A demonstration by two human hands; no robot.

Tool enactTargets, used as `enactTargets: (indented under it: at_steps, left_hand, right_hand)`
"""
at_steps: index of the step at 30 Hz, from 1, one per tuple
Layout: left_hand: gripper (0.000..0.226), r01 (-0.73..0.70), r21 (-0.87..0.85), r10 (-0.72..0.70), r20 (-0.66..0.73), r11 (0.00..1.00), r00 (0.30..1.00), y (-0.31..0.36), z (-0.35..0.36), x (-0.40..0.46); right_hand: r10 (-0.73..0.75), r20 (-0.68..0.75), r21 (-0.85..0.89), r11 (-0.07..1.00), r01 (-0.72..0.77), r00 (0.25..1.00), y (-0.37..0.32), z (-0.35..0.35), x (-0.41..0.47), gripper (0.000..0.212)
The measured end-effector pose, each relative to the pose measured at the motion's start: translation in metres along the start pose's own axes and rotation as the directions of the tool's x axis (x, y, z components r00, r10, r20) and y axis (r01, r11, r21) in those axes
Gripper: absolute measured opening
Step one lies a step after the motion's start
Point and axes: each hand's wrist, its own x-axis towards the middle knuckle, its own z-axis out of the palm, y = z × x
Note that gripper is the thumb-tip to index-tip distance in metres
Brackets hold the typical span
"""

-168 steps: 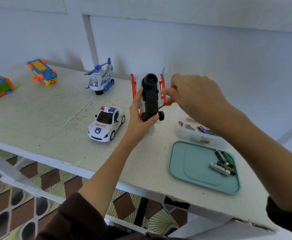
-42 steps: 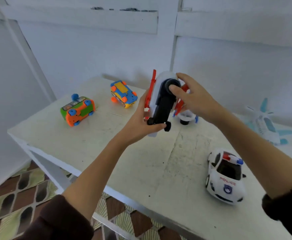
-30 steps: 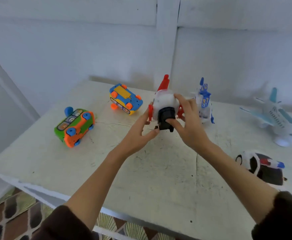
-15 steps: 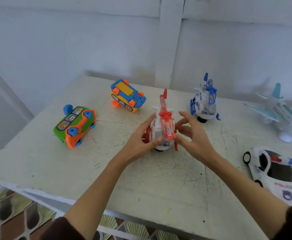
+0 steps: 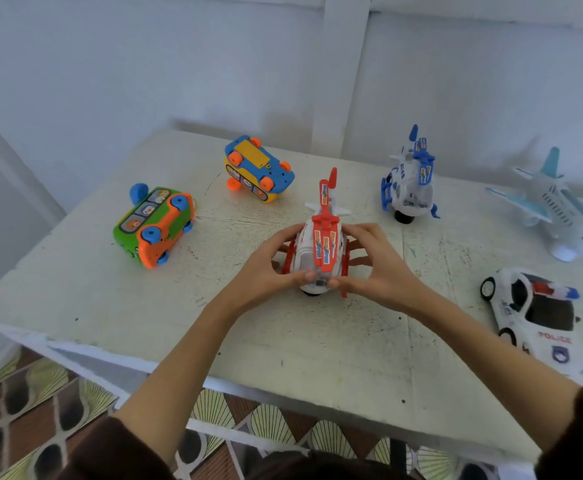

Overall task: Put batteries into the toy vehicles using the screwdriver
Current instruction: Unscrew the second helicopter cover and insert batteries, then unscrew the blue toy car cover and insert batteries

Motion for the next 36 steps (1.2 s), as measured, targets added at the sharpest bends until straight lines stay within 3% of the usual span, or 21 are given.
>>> enactTargets:
  at_steps: [13,19,23,27,31,34,36]
  left_hand:
    - [0.070,0.006,0.022,-0.005,-0.027,1.000,1.000,-0.011,-0.002,-0.021]
    - [0.067,0.020,0.018,-0.020,-0.016,1.000,1.000,-0.011,-0.008,-0.020]
    - [0.072,0.022,0.018,-0.020,-0.115,1.000,0.993,-0.012,-0.024,-0.010]
    - [0.082,0.013,-0.003,-0.014,-0.254,1.000,0.967,-0.010,-0.043,0.013]
    - [0.084,0.042,-0.068,-0.064,-0.367,0.997,0.928,-0.002,-0.055,0.045]
    - [0.078,-0.004,-0.058,-0.022,-0.439,0.998,0.898,-0.001,-0.062,0.068]
    - [0.083,0.035,-0.119,-0.085,-0.444,0.992,0.892,-0.002,-0.064,0.081]
  right_hand:
    - [-0.014,0.053,-0.010,1.000,0.015,0.998,-0.006,0.008,-0.009,0.093]
    - [-0.002,0.112,-0.016,1.000,0.004,0.994,-0.004,-0.009,-0.004,0.065]
    - [-0.020,-0.106,-0.012,1.000,0.019,0.994,-0.009,-0.032,0.021,0.025]
    - [-0.062,-0.257,-0.037,0.998,0.054,0.964,-0.017,-0.052,0.068,0.020]
    - [-0.086,-0.180,-0.035,0.996,0.081,0.980,-0.021,-0.054,0.130,0.021]
    - [-0.026,0.006,-0.034,0.999,0.026,1.000,-0.020,-0.046,0.172,0.027]
    - [0.018,0.157,-0.067,0.998,-0.007,0.988,-0.017,-0.039,0.192,0.036]
